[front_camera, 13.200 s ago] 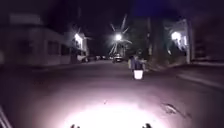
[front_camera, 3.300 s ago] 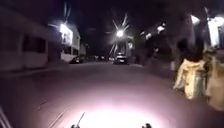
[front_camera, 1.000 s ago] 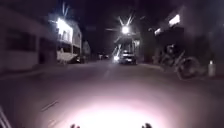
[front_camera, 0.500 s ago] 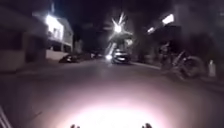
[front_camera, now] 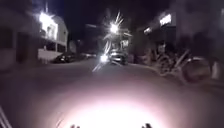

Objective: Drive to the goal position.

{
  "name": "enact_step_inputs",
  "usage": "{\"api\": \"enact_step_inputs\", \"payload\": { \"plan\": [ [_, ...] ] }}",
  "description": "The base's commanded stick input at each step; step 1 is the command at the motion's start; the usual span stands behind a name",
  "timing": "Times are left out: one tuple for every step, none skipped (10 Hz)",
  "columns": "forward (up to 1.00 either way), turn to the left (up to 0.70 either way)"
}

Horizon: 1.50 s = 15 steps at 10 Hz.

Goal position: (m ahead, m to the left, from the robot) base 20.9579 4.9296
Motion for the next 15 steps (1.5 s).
{"api": "enact_step_inputs", "payload": {
  "plan": [
    [0.85,0.0],
    [0.85,0.0],
    [0.85,0.0],
    [0.85,0.0],
    [0.85,0.0],
    [0.85,0.0],
    [0.85,0.0],
    [0.85,0.0],
    [0.85,0.0],
    [0.85,0.0],
    [0.85,0.0],
    [0.85,0.0],
    [0.85,0.0],
    [0.85,0.0],
    [0.85,0.0]
  ]
}}
